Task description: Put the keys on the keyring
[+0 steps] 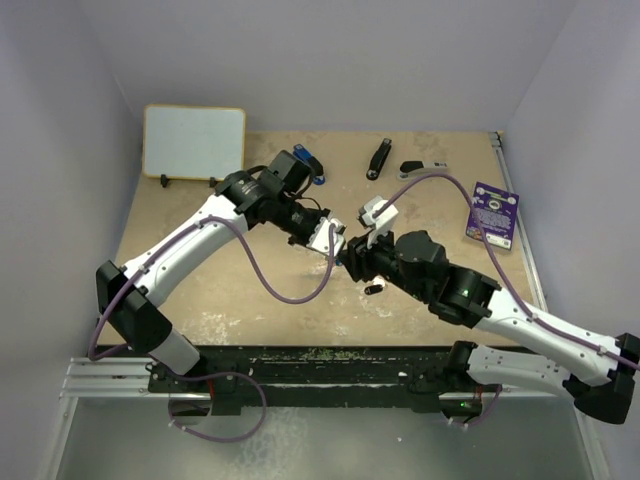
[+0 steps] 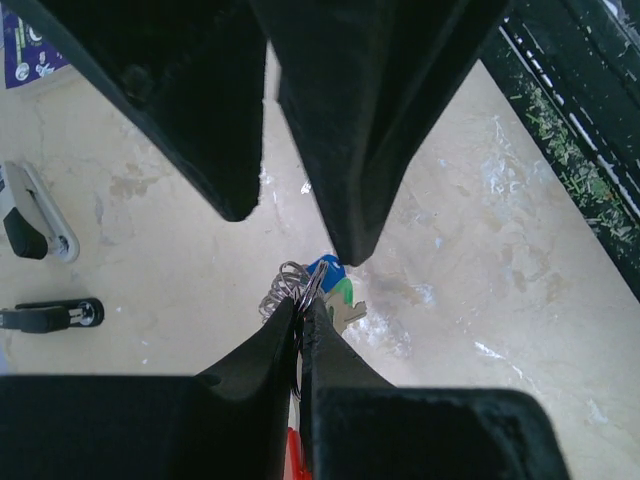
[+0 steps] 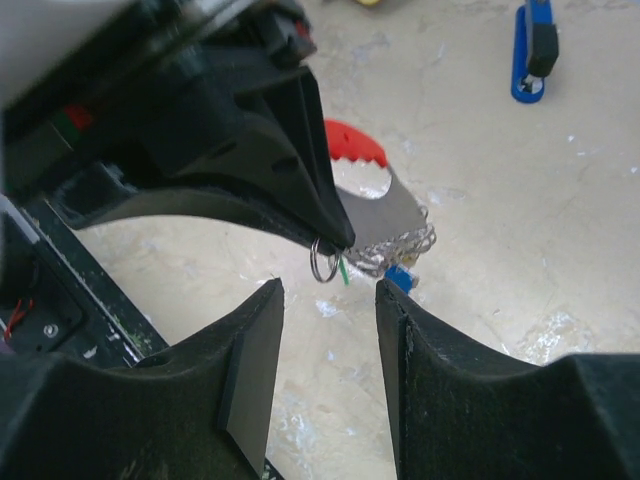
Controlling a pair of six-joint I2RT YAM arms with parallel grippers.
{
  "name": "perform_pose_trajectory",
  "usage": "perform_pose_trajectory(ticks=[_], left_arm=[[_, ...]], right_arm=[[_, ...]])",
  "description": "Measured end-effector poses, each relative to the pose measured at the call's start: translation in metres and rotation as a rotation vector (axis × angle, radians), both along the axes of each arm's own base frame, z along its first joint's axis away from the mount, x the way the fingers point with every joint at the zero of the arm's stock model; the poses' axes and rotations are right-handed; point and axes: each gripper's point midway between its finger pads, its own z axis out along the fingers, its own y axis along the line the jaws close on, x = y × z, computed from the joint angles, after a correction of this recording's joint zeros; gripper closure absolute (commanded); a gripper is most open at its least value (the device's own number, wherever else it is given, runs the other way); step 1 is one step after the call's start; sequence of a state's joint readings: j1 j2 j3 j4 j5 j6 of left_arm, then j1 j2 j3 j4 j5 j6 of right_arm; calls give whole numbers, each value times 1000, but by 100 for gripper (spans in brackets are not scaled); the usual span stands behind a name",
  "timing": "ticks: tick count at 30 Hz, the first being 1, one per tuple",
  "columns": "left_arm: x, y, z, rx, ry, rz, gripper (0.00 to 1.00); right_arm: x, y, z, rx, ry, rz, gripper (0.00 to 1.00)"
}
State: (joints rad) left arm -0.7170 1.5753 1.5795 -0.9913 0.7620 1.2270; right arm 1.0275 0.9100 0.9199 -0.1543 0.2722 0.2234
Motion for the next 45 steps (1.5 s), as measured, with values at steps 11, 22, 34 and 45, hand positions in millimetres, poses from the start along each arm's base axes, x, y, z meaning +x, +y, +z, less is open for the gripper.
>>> perform_pose_trajectory(ticks=[11,22,34,45], left_arm=[[0,8,4,34,-35,-13,96],[-3,3,22,-3,-24,-11,96],[-8,2,23,-7,16,-2,96],[-10,-3,28,-34,51,12,96]], right_arm=[[-5,10,-9,-13,28,53,56],[1,21,-18,-31,36,54,62],[7,17,-15,-37,12,25,100],[6,8,-10,-15,-31,10,100]])
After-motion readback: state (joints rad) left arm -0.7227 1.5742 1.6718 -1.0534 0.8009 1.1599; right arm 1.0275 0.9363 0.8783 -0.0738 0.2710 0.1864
